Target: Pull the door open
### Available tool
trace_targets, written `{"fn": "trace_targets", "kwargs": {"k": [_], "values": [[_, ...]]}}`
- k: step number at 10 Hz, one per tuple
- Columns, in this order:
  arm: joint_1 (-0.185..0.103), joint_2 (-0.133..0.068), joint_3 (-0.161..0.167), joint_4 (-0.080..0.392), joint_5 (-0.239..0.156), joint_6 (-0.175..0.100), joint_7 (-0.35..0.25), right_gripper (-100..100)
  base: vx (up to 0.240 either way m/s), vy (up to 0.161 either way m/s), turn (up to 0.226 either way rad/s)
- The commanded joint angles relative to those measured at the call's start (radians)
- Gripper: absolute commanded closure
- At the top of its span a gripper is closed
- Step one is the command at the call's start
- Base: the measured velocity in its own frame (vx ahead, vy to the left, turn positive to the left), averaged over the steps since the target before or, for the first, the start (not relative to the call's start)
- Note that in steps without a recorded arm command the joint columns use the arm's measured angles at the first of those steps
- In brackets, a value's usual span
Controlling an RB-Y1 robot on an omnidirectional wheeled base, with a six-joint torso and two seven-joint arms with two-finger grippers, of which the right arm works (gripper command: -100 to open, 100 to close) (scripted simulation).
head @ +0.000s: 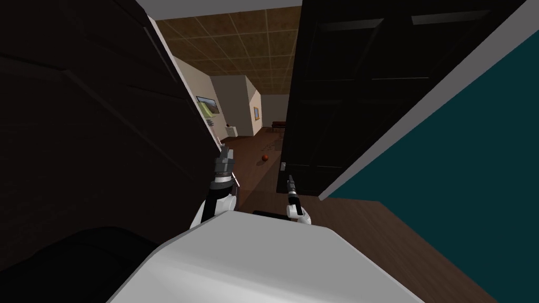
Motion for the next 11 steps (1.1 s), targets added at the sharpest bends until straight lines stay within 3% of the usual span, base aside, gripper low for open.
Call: {"fn": "trace_targets", "kwargs": {"k": [1,4,6,7,8,9,10,11], "values": [[-0.011,0.011,0.003,0.027,-0.005,-0.002,0.004,-100,0.14,0.055,-0.007],[-0.017,0.016,0.004,0.043,-0.007,-0.006,0.005,-100,0.109,0.05,-0.005],[-0.024,-0.019,-0.017,0.049,-0.008,-0.014,0.005,-100,-0.105,-0.117,0.088],[-0.024,-0.019,-0.017,0.049,-0.008,-0.014,0.005,-100,-0.104,-0.12,0.028],[-0.03,-0.046,-0.038,0.054,-0.008,-0.019,0.005,-100,-0.089,-0.086,0.174],[-0.03,-0.046,-0.038,0.054,-0.008,-0.019,0.005,-100,-0.059,-0.06,0.094],[-0.038,-0.069,-0.064,0.061,-0.008,-0.023,0.004,-100,-0.029,-0.034,0.194],[-0.042,-0.079,-0.079,0.065,-0.008,-0.025,0.004,-100,-0.019,-0.028,0.203]]}}
